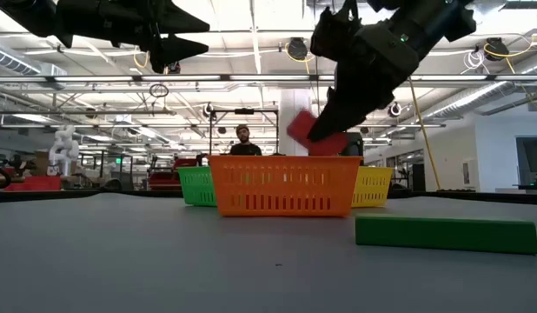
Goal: Sort & place blocks by color
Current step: Put the red block into the orange bin, then put the green block into the green bin
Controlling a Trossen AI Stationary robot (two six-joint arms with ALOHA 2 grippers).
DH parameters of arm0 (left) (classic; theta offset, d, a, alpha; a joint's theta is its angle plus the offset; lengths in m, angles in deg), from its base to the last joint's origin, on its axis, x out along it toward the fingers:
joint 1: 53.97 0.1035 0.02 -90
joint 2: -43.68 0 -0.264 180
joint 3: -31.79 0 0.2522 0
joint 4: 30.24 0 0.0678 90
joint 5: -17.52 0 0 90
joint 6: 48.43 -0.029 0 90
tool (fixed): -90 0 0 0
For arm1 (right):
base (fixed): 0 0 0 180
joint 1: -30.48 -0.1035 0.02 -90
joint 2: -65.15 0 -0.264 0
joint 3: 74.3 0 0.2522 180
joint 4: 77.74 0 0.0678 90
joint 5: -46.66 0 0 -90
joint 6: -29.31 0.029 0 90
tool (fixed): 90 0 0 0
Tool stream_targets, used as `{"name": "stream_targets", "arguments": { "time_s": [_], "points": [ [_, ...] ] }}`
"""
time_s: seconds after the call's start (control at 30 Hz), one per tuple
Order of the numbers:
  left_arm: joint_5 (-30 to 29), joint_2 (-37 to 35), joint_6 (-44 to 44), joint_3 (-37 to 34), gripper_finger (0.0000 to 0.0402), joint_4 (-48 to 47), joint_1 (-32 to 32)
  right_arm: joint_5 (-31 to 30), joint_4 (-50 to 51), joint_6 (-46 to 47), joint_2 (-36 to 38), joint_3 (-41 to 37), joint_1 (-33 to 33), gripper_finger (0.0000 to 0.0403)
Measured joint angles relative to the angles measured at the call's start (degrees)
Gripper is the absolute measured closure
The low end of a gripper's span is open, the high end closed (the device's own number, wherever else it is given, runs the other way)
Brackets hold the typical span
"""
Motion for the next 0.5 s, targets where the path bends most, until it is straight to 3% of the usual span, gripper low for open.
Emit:
{"name": "stream_targets", "arguments": {
  "time_s": [0.13, 0.23, 0.5],
  "points": [
    [0.0, 0.0, 0.0, 0.0, 0.0149, 0.0, 0.0, -1.8, -0.2, 0.5, 1.4, 0.0, 0.0, 0.014],
    [0.0, 0.0, 0.0, 0.0, 0.0149, 0.0, 0.0, -1.7, -0.1, 0.6, 1.9, 0.0, 0.0, 0.0112],
    [0.0, 0.0, 0.0, 0.0, 0.0149, -0.1, 0.0, -1.4, 3.8, 2.7, 7.2, 0.0, -0.4, 0.0112]
  ]
}}
